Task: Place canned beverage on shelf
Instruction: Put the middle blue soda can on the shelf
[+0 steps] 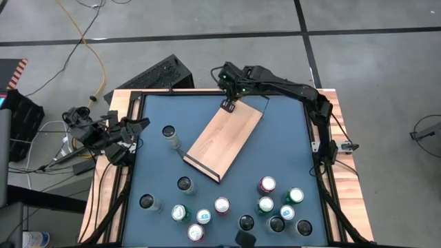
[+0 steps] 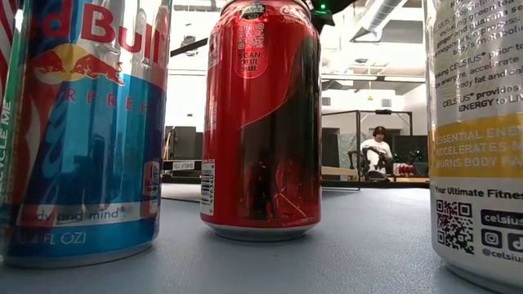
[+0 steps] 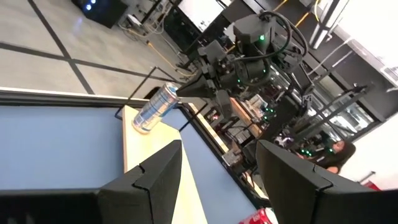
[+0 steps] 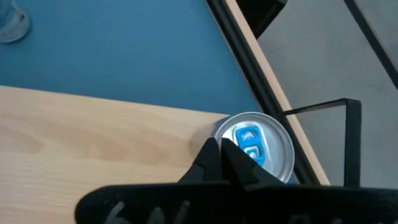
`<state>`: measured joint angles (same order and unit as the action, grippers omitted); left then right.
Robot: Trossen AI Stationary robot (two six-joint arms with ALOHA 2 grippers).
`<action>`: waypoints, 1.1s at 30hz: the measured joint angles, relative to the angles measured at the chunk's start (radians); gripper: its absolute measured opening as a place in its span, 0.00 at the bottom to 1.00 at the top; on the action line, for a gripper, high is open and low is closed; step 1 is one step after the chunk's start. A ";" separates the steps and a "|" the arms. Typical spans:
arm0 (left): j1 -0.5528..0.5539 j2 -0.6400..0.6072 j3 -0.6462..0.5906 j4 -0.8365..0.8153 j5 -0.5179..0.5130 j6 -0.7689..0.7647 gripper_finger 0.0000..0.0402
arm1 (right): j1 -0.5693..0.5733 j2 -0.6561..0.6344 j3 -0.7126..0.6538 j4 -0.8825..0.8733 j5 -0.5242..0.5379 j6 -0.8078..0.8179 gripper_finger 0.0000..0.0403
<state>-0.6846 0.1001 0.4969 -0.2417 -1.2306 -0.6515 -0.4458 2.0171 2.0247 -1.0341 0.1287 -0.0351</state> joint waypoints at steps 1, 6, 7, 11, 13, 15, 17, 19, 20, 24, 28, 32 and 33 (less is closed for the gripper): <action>0.000 0.000 0.000 -0.001 -0.007 0.000 0.48 | -0.003 0.000 0.000 0.001 0.000 -0.003 0.00; 0.000 0.000 0.000 0.000 -0.012 0.000 0.48 | 0.013 -0.020 0.007 0.016 -0.143 -0.067 0.00; 0.000 0.000 0.000 -0.001 -0.012 0.000 0.48 | 0.025 -0.025 0.013 0.010 -0.146 -0.079 0.00; 0.000 0.000 0.000 -0.010 -0.012 -0.003 0.48 | 0.044 -0.014 0.014 -0.090 -0.148 -0.135 0.00; 0.000 0.000 0.000 -0.016 -0.012 -0.004 0.48 | 0.044 0.012 0.011 -0.097 -0.137 -0.149 0.00; 0.000 0.000 0.000 -0.016 -0.012 -0.004 0.48 | 0.041 0.033 0.010 -0.096 -0.126 -0.150 0.00; 0.000 0.000 0.000 -0.016 -0.012 -0.004 0.48 | 0.040 0.041 0.011 -0.086 -0.126 -0.150 0.00; 0.000 0.000 0.000 -0.016 -0.012 -0.004 0.48 | 0.041 0.050 0.012 -0.089 -0.126 -0.150 0.00; 0.000 0.000 0.000 -0.016 -0.012 -0.004 0.48 | 0.040 0.058 0.012 -0.092 -0.119 -0.150 0.00; 0.000 0.000 0.000 -0.016 -0.012 -0.004 0.48 | 0.027 0.069 0.010 -0.088 -0.081 -0.150 0.00; 0.000 0.000 0.000 -0.017 -0.013 -0.004 0.48 | 0.011 0.065 0.012 -0.083 -0.042 -0.156 0.00; 0.000 0.000 0.000 -0.023 -0.029 -0.004 0.48 | -0.005 0.067 0.012 -0.082 -0.027 -0.157 0.00; 0.000 0.000 0.000 -0.023 -0.034 -0.004 0.48 | -0.009 0.067 0.012 -0.082 -0.026 -0.157 0.00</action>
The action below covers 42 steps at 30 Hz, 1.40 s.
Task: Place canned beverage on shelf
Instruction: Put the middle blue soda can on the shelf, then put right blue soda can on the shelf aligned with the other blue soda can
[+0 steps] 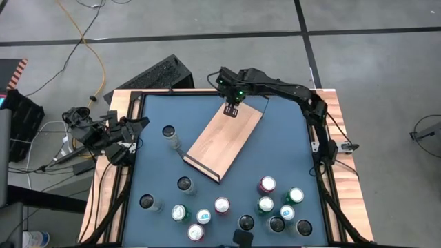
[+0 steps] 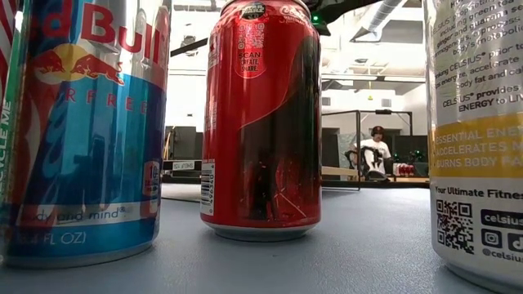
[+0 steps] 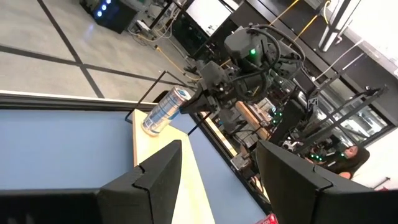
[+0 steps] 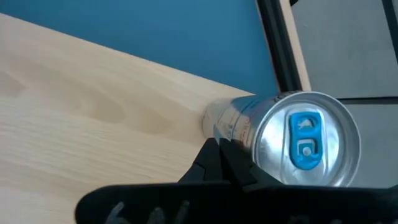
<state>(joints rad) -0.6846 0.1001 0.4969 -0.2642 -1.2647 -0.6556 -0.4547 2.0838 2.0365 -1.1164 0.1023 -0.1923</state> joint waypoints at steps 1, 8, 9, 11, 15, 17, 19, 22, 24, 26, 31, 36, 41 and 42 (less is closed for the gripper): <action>0.000 0.000 0.000 -0.001 -0.003 0.000 0.48 | -0.005 0.000 0.000 0.000 0.002 0.000 0.00; 0.000 0.000 0.000 -0.012 -0.008 0.000 0.48 | -0.014 0.000 0.000 0.012 0.005 0.000 0.00; 0.000 0.000 0.000 -0.012 -0.009 0.000 0.48 | -0.014 0.000 0.000 0.014 0.005 0.000 0.00; 0.000 0.000 0.000 -0.013 -0.016 0.000 0.48 | -0.010 -0.001 0.000 0.019 0.004 0.000 0.00; 0.000 0.000 0.000 -0.014 -0.016 0.000 0.48 | 0.020 -0.002 0.071 -0.052 0.005 0.000 0.00; 0.000 0.000 0.000 -0.014 -0.016 0.000 0.48 | 0.042 -0.014 0.150 -0.155 -0.003 0.008 0.00; 0.000 0.000 0.000 -0.013 -0.004 0.000 0.48 | 0.080 -0.027 0.247 -0.274 -0.027 0.045 0.00; 0.000 0.000 0.000 -0.015 0.003 0.000 0.48 | 0.149 -0.099 0.305 -0.404 -0.125 0.104 0.00; 0.000 0.000 0.000 -0.015 0.002 0.004 0.48 | 0.217 -0.196 0.235 -0.409 -0.168 0.145 0.00; 0.000 -0.001 0.000 -0.017 0.000 0.007 0.48 | 0.291 -0.278 0.185 -0.420 -0.180 0.200 0.00; 0.000 -0.002 0.000 -0.017 0.023 0.014 0.48 | 0.487 -0.426 0.072 -0.411 -0.155 0.445 0.00; 0.000 -0.002 0.000 -0.017 0.091 0.016 0.48 | 0.706 -0.504 -0.027 -0.419 -0.102 0.733 0.13; 0.000 -0.002 0.000 -0.016 0.128 0.019 0.48 | 0.913 -0.502 -0.098 -0.414 -0.070 0.991 0.42; 0.000 -0.002 0.000 -0.017 0.128 0.019 0.48 | 0.946 -0.490 -0.104 -0.410 -0.070 1.036 0.48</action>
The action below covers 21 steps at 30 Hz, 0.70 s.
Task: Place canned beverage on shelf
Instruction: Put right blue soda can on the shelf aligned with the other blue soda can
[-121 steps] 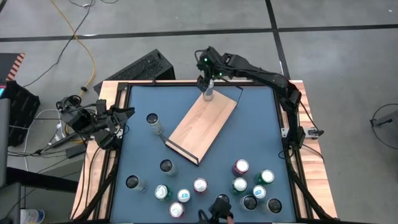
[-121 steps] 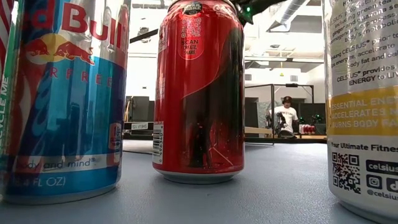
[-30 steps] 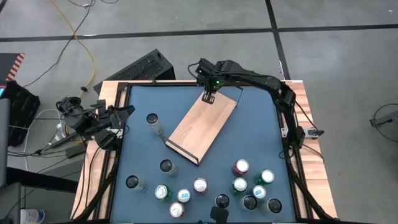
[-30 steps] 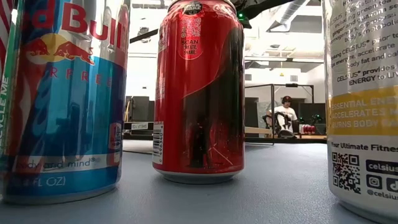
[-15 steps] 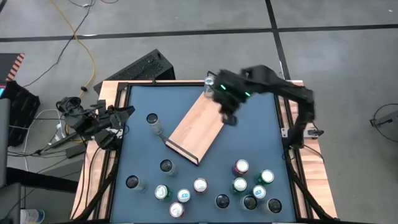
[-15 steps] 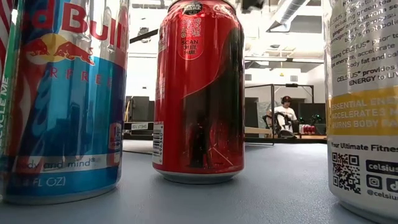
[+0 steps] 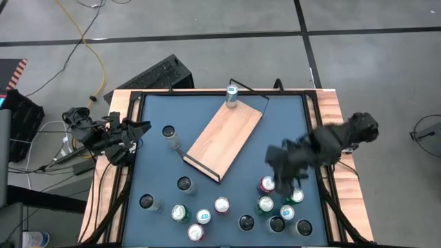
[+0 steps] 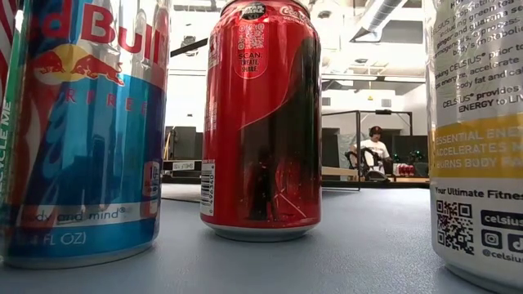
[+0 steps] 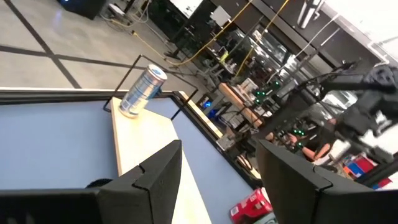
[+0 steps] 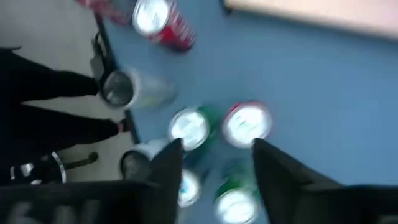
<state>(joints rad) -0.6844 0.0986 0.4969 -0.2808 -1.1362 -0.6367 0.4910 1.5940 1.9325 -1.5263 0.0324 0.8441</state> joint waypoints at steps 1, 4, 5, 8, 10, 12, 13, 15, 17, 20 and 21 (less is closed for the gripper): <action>0.000 0.000 0.000 0.000 0.000 0.003 0.48 | 0.027 0.013 -0.010 0.009 0.007 0.043 0.54; 0.000 0.000 0.000 0.000 0.000 0.012 0.48 | 0.085 0.065 -0.024 0.059 0.034 0.117 0.69; 0.000 0.000 0.000 0.000 0.000 0.012 0.48 | 0.097 0.087 -0.024 0.072 0.032 0.126 0.73; 0.000 0.000 0.000 -0.001 0.003 0.012 0.48 | 0.116 0.153 -0.024 0.055 -0.030 0.151 0.78; 0.000 0.000 0.000 -0.008 0.002 0.015 0.48 | 0.135 0.195 -0.024 0.026 -0.065 0.162 0.78; 0.000 0.000 0.000 -0.025 0.001 0.015 0.48 | 0.162 0.222 -0.024 -0.008 -0.072 0.183 0.78; 0.000 0.000 0.000 -0.030 -0.001 0.015 0.48 | 0.178 0.229 -0.024 -0.020 -0.072 0.189 0.77; 0.000 0.000 0.000 -0.034 -0.003 0.011 0.48 | 0.213 0.226 -0.025 -0.042 -0.052 0.214 0.76; 0.000 0.000 0.000 -0.042 -0.007 0.003 0.48 | 0.246 0.202 -0.025 -0.044 0.002 0.256 0.75; 0.000 0.000 0.000 -0.043 -0.014 -0.001 0.48 | 0.314 0.147 -0.024 -0.045 0.096 0.287 0.75; 0.000 0.000 0.000 -0.044 -0.020 -0.001 0.48 | 0.336 0.135 -0.022 -0.046 0.120 0.272 0.75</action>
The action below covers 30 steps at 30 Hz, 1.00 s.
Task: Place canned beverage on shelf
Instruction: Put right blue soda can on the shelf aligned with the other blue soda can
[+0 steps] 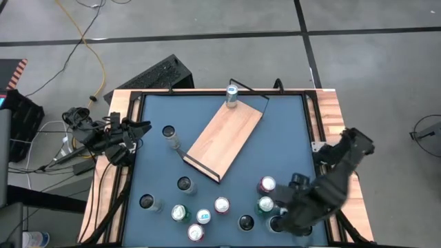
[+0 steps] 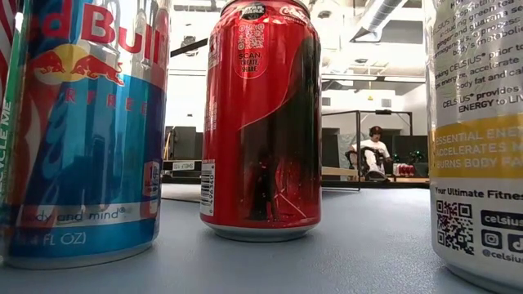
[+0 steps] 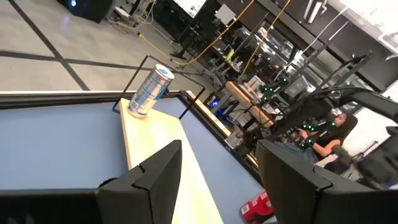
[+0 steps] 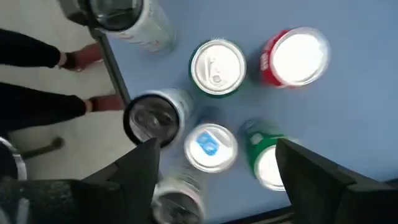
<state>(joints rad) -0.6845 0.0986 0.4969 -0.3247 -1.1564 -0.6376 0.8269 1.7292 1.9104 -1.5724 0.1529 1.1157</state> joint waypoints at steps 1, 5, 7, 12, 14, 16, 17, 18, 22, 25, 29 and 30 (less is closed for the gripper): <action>0.000 0.000 0.000 -0.001 -0.008 -0.001 0.48 | 0.019 -0.006 0.000 -0.002 0.011 -0.028 0.75; 0.000 0.000 0.000 0.000 -0.051 -0.003 0.48 | 0.059 -0.001 -0.012 0.005 -0.032 -0.164 0.75; 0.000 0.000 0.000 0.000 -0.067 -0.006 0.48 | 0.051 -0.004 -0.045 0.000 -0.050 -0.178 0.75; 0.000 0.000 0.000 0.000 -0.092 -0.020 0.48 | 0.051 -0.068 -0.211 0.035 -0.049 -0.205 0.75; 0.000 0.000 0.000 0.000 -0.108 -0.028 0.48 | 0.051 -0.126 -0.290 0.099 -0.057 -0.206 0.75; 0.000 0.000 0.000 0.000 -0.114 -0.032 0.48 | 0.052 -0.189 -0.368 0.188 -0.053 -0.207 0.75; 0.000 0.000 0.000 0.000 -0.116 -0.033 0.48 | 0.051 -0.217 -0.399 0.219 -0.048 -0.208 0.75; 0.000 0.000 0.000 0.000 -0.117 -0.033 0.48 | 0.048 -0.245 -0.430 0.238 -0.048 -0.210 0.75; 0.000 0.000 0.000 0.000 -0.125 -0.042 0.48 | 0.041 -0.310 -0.513 0.272 -0.046 -0.279 0.75; 0.000 0.000 0.000 0.000 -0.130 -0.064 0.48 | 0.034 -0.306 -0.536 0.324 -0.049 -0.376 0.75; 0.000 0.000 0.000 0.000 -0.133 -0.083 0.48 | 0.016 -0.263 -0.539 0.355 -0.045 -0.441 0.75; 0.000 0.000 0.000 0.000 -0.134 -0.083 0.48 | 0.013 -0.251 -0.539 0.362 -0.046 -0.443 0.75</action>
<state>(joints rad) -0.6845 0.0986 0.4969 -0.3244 -1.2902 -0.7208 0.8397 1.4779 1.3712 -1.2106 0.1072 0.6724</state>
